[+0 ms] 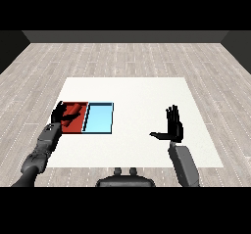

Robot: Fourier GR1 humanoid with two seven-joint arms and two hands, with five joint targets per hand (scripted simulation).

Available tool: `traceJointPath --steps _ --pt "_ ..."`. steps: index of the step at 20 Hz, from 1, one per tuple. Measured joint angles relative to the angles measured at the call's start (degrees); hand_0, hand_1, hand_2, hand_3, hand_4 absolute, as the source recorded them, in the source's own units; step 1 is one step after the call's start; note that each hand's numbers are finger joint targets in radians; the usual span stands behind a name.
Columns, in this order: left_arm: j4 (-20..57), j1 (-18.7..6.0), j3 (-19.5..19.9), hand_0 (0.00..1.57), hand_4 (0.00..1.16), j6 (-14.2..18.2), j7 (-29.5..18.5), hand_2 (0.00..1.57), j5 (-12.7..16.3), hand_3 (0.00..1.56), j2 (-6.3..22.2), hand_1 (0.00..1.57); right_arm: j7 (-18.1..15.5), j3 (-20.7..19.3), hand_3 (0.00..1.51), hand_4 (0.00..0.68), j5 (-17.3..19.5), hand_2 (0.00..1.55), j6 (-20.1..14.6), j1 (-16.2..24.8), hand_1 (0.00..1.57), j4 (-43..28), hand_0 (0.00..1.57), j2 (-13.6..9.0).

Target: Pick the red can and put it in the red box

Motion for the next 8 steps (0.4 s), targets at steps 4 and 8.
traceJointPath --steps 4,8 --pt "-7.48 0.71 6.18 0.0 0.0 -8.47 -10.5 0.0 7.7 0.0 -3.98 0.0 -0.02 0.47 0.0 0.0 0.25 0.0 0.47 -0.26 0.0 0.19 0.0 -0.02" --pt "-15.7 3.7 7.72 0.0 0.0 -15.12 -18.44 0.0 11.91 0.0 -10.22 0.0 -0.24 0.41 0.0 0.0 0.59 0.0 1.49 -0.3 0.0 0.7 0.0 -0.97"
